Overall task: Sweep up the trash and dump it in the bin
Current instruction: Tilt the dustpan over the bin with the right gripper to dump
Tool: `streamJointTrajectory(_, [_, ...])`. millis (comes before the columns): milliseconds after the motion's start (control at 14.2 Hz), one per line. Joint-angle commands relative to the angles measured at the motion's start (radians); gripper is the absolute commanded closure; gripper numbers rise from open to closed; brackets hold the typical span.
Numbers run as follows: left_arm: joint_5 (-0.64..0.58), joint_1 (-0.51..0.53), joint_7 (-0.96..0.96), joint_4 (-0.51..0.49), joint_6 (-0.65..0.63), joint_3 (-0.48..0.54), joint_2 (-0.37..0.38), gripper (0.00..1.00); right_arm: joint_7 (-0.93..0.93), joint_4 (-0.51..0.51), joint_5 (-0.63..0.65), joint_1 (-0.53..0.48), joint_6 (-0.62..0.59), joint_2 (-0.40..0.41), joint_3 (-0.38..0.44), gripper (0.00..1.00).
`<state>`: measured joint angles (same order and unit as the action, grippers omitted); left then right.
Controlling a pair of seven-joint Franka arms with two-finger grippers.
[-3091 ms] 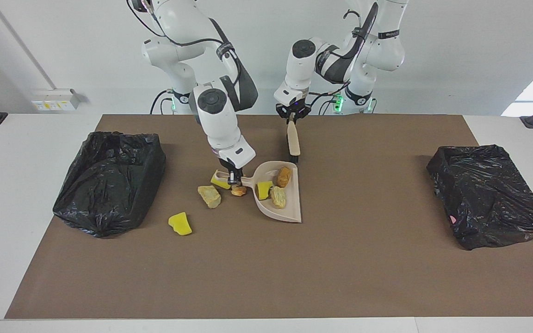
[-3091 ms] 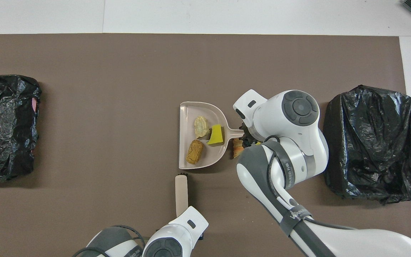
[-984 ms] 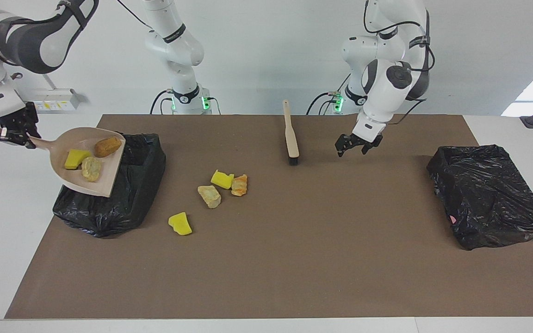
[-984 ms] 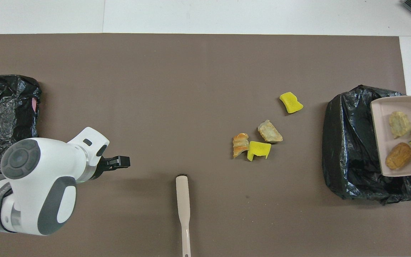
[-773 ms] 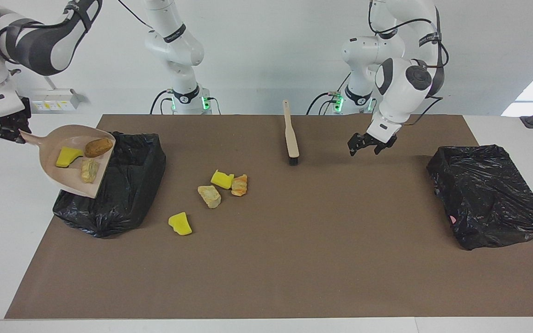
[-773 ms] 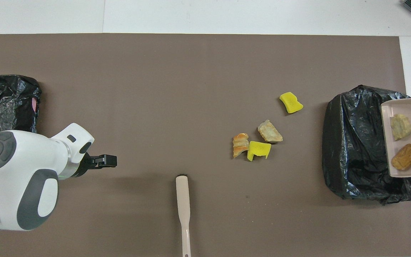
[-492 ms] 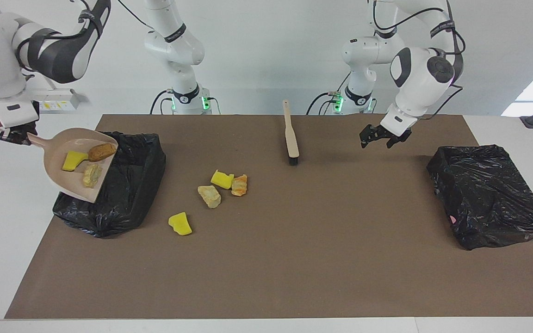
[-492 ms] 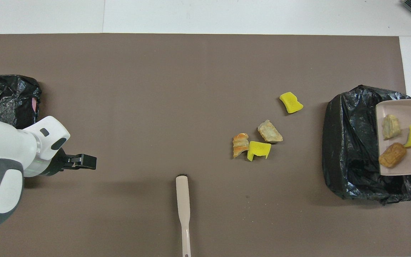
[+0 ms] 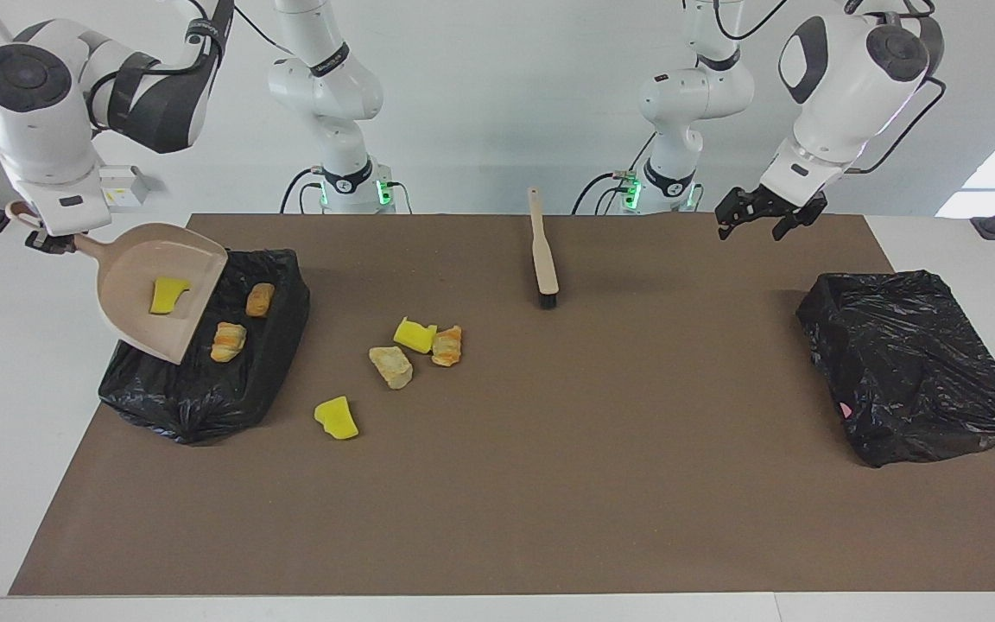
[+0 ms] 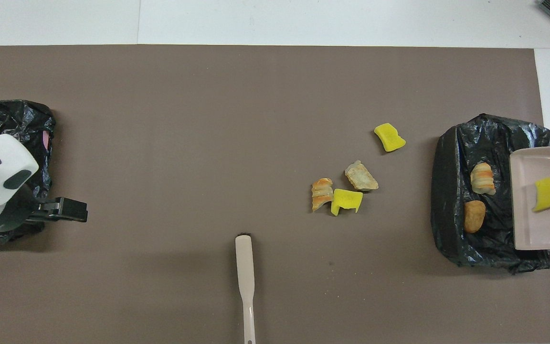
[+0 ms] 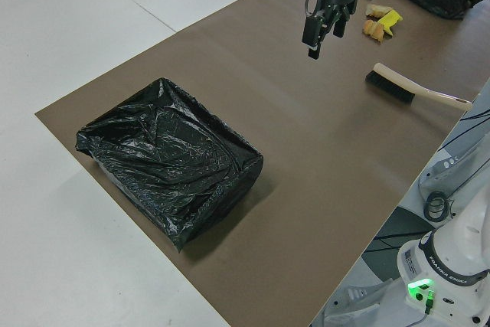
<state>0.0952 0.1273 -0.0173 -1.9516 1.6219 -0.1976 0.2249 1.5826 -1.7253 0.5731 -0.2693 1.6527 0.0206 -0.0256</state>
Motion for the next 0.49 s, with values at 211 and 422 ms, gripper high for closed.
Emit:
streamJointTrajectory(211, [-0.019, 0.032, 0.022, 0.248, -0.149, 0.04, -0.025, 0.0, -0.074, 0.0, 0.168, 0.105, -0.06, -0.048, -0.011, 1.0])
streamJointTrajectory(422, [-0.02, 0.032, 0.02, 0.315, -0.151, 0.04, -0.071, 0.0, -0.113, -0.01, 0.175, 0.12, -0.074, -0.059, -0.016, 1.0])
